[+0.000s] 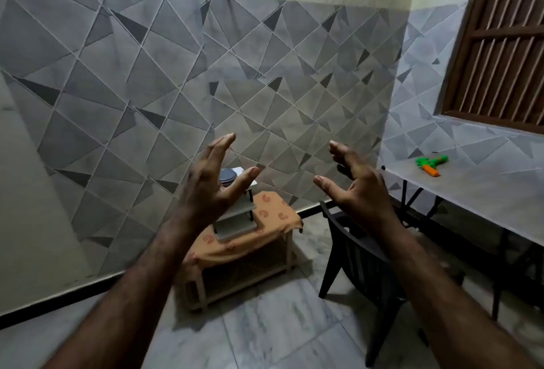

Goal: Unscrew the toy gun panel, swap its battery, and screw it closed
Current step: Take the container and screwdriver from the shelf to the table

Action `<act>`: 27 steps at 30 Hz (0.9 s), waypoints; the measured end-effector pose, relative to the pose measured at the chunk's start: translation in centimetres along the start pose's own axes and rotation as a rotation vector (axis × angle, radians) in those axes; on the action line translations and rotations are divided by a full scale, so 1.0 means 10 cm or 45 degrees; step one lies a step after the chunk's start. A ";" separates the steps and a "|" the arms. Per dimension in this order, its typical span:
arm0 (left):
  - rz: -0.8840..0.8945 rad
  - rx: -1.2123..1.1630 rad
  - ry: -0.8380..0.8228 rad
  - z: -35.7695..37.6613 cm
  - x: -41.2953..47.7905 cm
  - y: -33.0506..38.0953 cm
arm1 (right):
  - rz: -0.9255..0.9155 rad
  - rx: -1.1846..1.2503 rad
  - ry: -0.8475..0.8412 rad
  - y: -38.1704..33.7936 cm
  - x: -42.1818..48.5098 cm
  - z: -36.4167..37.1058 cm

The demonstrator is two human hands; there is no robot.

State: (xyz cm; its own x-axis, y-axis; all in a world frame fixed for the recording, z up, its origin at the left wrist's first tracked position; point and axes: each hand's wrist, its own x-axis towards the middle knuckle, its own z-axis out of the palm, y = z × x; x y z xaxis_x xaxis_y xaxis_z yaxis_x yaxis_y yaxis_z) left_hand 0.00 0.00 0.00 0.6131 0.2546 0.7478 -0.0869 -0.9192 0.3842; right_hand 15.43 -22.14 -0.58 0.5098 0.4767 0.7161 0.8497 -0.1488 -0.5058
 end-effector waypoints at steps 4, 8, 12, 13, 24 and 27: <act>-0.101 -0.005 -0.013 0.15 0.08 -0.32 | 0.070 0.008 -0.025 0.21 0.14 0.27; -0.127 -0.005 -0.007 0.34 0.11 -0.58 | 0.108 0.019 -0.085 0.44 0.27 0.52; -0.202 -0.003 -0.019 0.56 0.16 -0.84 | 0.141 0.038 -0.149 0.72 0.43 0.75; -0.216 0.004 -0.023 0.63 0.19 -0.92 | 0.152 0.049 -0.161 0.81 0.49 0.83; -0.367 0.048 0.019 1.30 0.58 -1.64 | 0.181 0.139 -0.290 1.68 1.20 1.46; -0.419 0.071 0.027 1.50 0.68 -1.82 | 0.160 0.134 -0.326 1.90 1.38 1.59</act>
State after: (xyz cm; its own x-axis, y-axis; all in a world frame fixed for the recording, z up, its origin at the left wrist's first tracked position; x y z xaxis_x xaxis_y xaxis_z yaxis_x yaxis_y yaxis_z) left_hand 17.54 13.99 -10.07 0.5849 0.5459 0.5999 0.1566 -0.8017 0.5769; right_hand 36.47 -4.60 -7.97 0.5479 0.6653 0.5072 0.7570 -0.1363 -0.6390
